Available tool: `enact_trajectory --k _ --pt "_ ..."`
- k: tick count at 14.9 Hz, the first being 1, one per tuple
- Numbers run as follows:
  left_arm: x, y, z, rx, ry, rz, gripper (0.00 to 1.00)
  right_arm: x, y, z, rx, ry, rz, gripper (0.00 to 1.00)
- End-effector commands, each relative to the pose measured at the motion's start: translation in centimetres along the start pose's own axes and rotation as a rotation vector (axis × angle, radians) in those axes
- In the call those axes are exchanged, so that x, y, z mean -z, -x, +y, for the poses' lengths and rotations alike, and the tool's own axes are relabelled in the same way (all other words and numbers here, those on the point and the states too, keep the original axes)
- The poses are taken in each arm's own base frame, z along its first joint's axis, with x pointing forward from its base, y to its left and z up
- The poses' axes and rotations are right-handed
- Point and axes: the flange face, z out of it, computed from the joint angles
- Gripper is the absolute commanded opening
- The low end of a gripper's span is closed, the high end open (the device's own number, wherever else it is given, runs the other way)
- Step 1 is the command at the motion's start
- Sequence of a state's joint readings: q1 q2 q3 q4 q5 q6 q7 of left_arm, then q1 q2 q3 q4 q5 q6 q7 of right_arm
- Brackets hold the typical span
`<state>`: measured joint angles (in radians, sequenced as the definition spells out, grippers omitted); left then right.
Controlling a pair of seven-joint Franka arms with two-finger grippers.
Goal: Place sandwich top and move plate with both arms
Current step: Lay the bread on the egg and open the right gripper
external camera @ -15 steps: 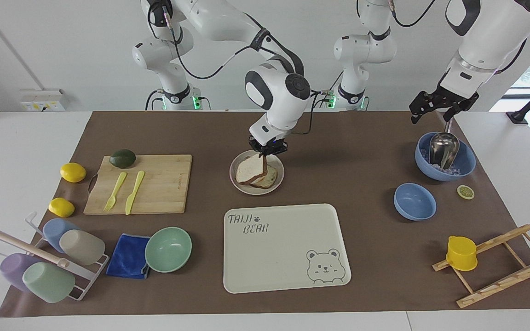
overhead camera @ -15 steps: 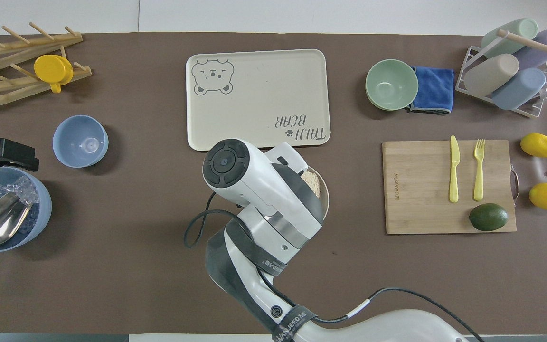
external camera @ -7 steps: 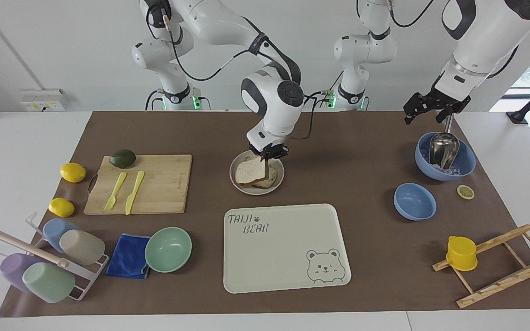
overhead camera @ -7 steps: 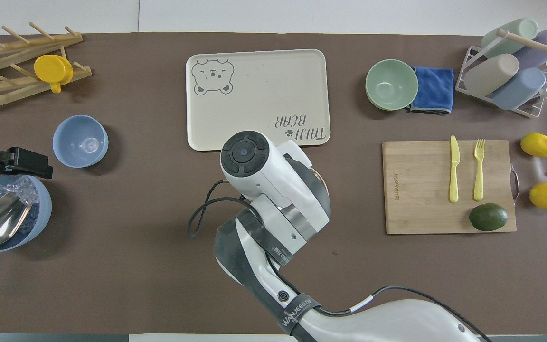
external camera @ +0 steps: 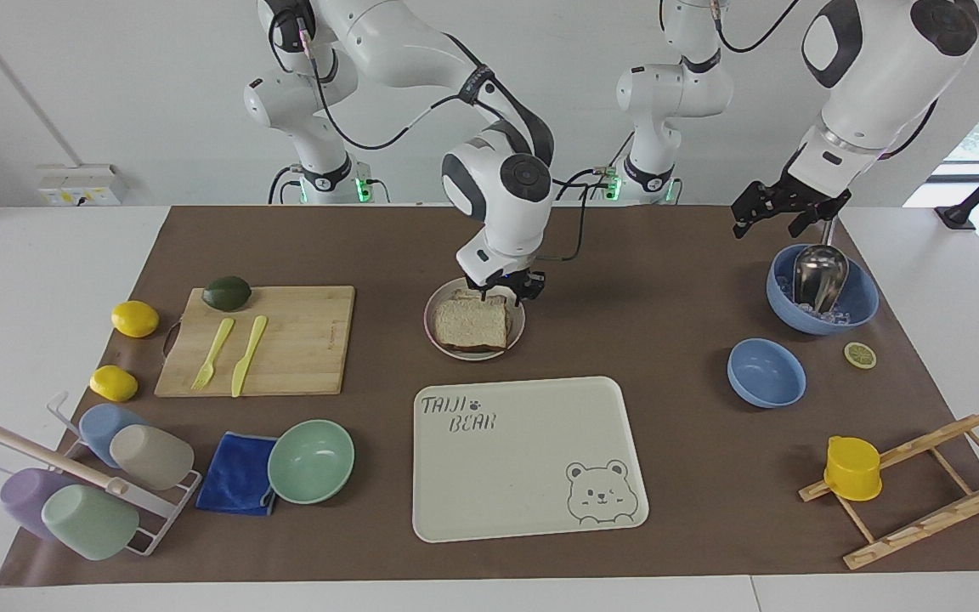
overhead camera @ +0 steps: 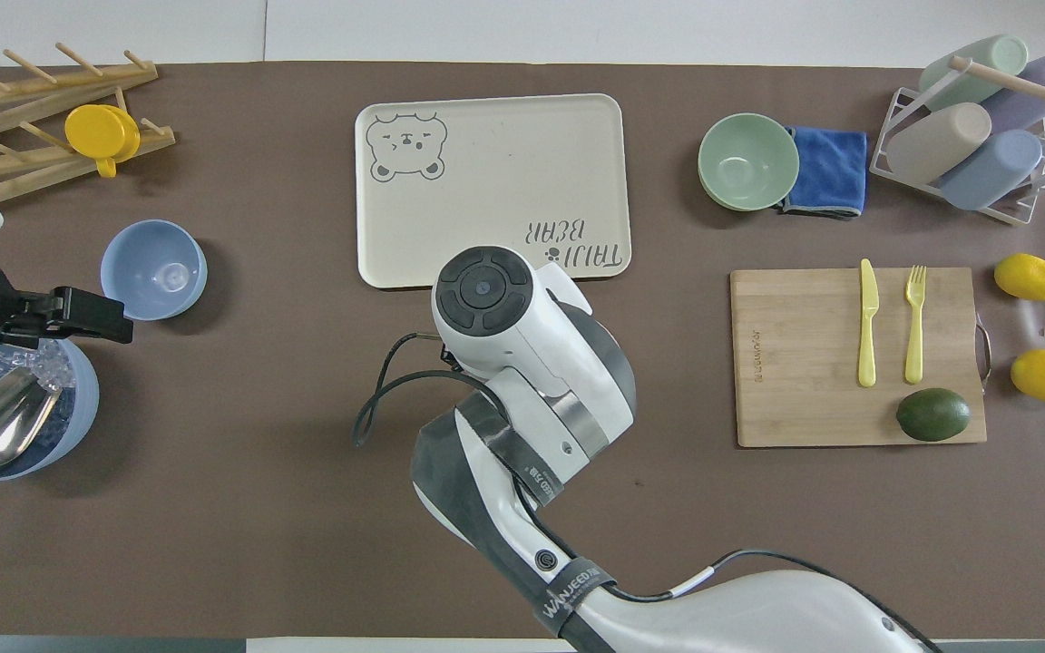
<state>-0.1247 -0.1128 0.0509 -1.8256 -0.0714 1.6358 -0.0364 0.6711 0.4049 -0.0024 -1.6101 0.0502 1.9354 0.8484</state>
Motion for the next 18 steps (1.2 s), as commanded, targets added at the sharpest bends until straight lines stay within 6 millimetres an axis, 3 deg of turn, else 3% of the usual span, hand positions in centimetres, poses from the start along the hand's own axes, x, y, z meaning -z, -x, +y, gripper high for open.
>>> enact_trajectory --k 1,4,8,10,12,16,18 --pt "-1.3 0.5 0.5 -0.003 0.032 0.014 1.0 6.3 -3.9 5.5 -0.013 -0.079 0.036 0.87" --pt "-3.1 0.4 1.4 -0.004 0.073 0.01 1.0 10.8 -8.0 15.1 0.038 -0.063 0.016 1.0" --pt "-6.1 0.2 5.2 0.041 0.147 0.021 1.0 12.8 -11.7 25.3 -0.069 -0.048 -0.011 1.0" --pt "-7.8 0.0 8.0 0.054 0.176 0.014 1.0 13.3 -11.7 28.6 -0.087 -0.03 -0.057 1.0" --pt "-9.7 -0.6 11.5 0.069 0.191 0.01 1.0 15.1 -11.3 32.5 -0.135 -0.027 -0.084 1.0" --pt "-14.8 -0.7 18.7 0.083 0.214 0.013 1.0 17.9 -9.8 37.7 -0.158 -0.027 -0.113 1.0" --pt "-18.0 -0.2 21.3 0.09 0.226 0.033 1.0 18.4 -9.8 41.0 -0.119 -0.04 -0.111 1.0"
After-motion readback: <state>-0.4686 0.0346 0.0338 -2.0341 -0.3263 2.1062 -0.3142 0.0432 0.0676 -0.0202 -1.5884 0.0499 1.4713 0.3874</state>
